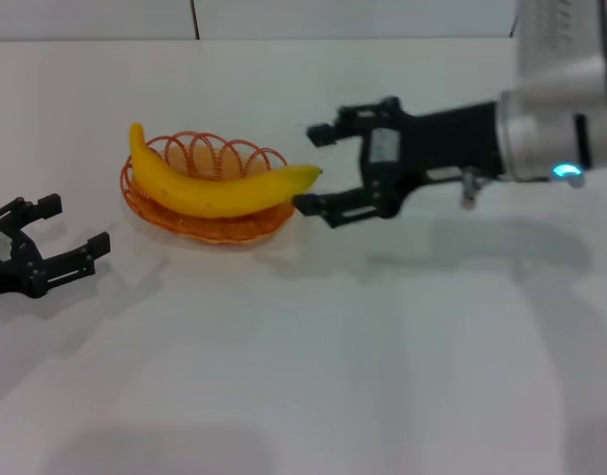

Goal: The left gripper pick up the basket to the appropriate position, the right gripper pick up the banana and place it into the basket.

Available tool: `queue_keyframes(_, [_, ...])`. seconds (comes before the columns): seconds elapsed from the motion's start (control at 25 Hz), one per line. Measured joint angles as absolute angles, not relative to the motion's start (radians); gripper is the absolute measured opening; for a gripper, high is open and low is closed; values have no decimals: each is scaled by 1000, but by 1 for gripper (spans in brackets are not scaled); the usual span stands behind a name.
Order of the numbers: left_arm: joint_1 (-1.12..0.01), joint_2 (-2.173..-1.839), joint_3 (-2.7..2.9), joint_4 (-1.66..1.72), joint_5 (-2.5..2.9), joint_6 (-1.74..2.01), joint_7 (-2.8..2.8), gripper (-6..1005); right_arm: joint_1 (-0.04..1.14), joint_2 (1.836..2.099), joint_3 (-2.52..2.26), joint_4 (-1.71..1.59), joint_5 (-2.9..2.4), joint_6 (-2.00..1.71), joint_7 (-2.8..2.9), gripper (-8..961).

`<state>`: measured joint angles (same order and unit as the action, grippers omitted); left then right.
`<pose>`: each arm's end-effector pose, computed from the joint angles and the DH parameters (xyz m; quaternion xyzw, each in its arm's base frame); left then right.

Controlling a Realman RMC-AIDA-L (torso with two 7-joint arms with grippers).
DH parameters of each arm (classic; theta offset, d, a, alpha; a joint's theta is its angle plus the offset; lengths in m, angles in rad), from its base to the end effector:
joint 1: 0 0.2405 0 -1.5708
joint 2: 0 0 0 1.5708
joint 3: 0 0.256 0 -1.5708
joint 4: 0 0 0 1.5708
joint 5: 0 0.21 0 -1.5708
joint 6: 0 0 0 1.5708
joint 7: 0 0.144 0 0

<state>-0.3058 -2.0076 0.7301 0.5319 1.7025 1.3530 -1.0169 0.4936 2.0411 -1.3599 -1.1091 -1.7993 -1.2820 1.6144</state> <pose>-0.3507 0.2940 0.0279 -0.8949 -0.2124 -0.2224 0.3235 0.1649 0.3547 -0.0167 -0.9811 0.0489 0.1411 0.1230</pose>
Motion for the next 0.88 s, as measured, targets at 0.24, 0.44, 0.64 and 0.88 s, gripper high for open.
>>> queue_keyframes(0.24, [-297, -2015, 730, 531, 1684, 1353, -994, 896, 479, 2039, -1335, -922, -1702, -1285, 1484, 820])
queue_keyframes(0.44, [-296, -2016, 730, 531, 1679, 1353, -985, 896, 488, 2044, -1327, -818, -1669, -1252, 1409, 820])
queue_keyframes(0.64, [-295, -2018, 730, 531, 1678, 1353, -980, 896, 490, 2044, -1327, -774, -1648, -1185, 1378, 820])
queue_keyframes(0.88, [-290, -2021, 730, 531, 1669, 1353, -962, 896, 500, 2045, -1327, -713, -1627, -1162, 1328, 819])
